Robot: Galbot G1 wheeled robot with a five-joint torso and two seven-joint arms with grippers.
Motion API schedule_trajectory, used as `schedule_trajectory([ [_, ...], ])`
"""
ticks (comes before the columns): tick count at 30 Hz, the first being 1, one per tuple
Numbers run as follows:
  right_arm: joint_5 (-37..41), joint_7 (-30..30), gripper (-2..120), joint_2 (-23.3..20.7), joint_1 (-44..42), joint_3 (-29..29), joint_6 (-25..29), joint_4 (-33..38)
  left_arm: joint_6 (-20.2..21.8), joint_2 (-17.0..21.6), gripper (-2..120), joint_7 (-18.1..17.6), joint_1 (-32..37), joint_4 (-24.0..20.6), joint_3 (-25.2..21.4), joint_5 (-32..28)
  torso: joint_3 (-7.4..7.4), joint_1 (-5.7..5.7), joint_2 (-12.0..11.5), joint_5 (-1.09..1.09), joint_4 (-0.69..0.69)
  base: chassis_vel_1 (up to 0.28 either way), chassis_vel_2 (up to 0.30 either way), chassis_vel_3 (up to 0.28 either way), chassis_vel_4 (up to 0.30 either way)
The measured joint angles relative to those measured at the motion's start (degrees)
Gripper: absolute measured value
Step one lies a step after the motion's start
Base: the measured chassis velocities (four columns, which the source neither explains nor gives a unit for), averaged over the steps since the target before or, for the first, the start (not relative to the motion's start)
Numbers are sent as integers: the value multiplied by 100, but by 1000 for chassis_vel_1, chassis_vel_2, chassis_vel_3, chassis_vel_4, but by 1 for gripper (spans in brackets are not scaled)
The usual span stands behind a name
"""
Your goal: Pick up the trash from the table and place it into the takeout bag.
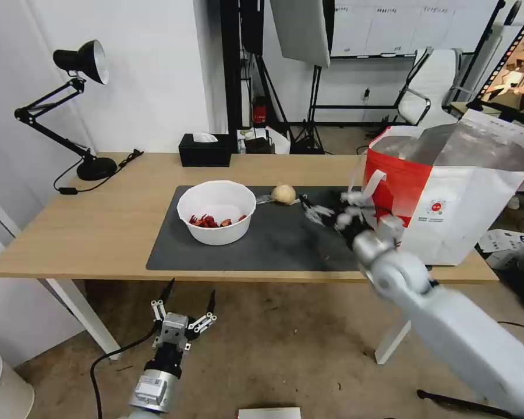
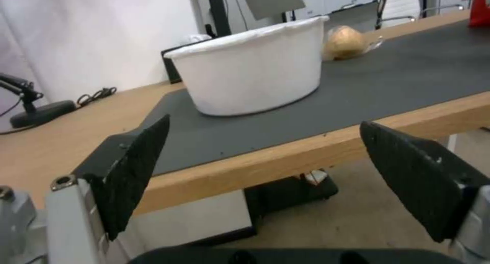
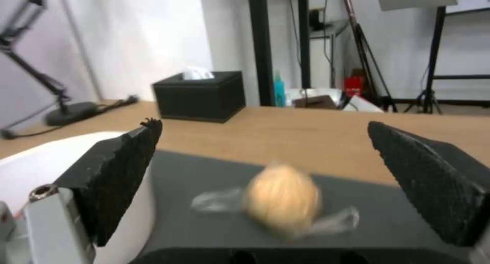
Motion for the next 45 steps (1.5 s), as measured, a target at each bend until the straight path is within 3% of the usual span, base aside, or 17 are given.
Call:
schedule_trajectory([
  [1, -1, 43, 100, 225, 351, -234, -38, -426, -5, -17, 100, 0, 23, 0, -24, 11, 0, 0, 0, 1, -1, 0, 0, 0, 0],
  [3, -6, 55, 100, 333, 486, -328, -67, -620, -7, -25, 100, -1, 33, 0, -35, 14, 0, 0, 0, 0, 0, 0, 0, 0, 0],
  [4, -29, 75, 100, 641, 835, -565, -189, -1204, -15, -50, 100, -1, 53, 1, -57, 24, -1, 0, 0, 0, 0, 0, 0, 0, 0],
  [5, -29, 75, 100, 641, 835, -565, -189, -1204, -15, -50, 100, -1, 53, 1, -57, 24, -1, 0, 0, 0, 0, 0, 0, 0, 0],
  [8, -224, 91, 100, 1196, 1274, -803, -424, -2215, -22, -96, 100, -2, 83, 1, -78, 44, 0, 0, 0, 1, 0, 0, 0, 0, 0],
  [9, -224, 91, 100, 1196, 1274, -803, -424, -2215, -22, -96, 100, -2, 83, 1, -78, 44, 0, 0, 0, 1, 0, 0, 0, 0, 0],
  [13, -737, 118, 100, 1834, 1667, -854, -796, -3309, -49, -137, 100, -1, 121, 24, -113, 63, -1, -1, 0, 0, 0, 0, 0, 0, 0],
  [17, -926, 121, 100, 2085, 1732, -827, -996, -3618, -66, -142, 100, -1, 146, 25, -154, 64, -1, -1, 1, 0, 0, 0, 0, 0, 0],
  [31, -935, 405, 99, 2170, 1600, -706, -1499, -3501, -150, -123, 100, -1, 237, -28, -241, 51, -2, -2, 1, 1, -1, 0, 0, 0, 0],
  [45, -442, 504, 50, 2014, 1565, -657, -1704, -3227, -162, -102, 100, -1, 299, -81, -227, 67, -2, -2, 1, 1, -1, 0, 0, 0, 0],
])
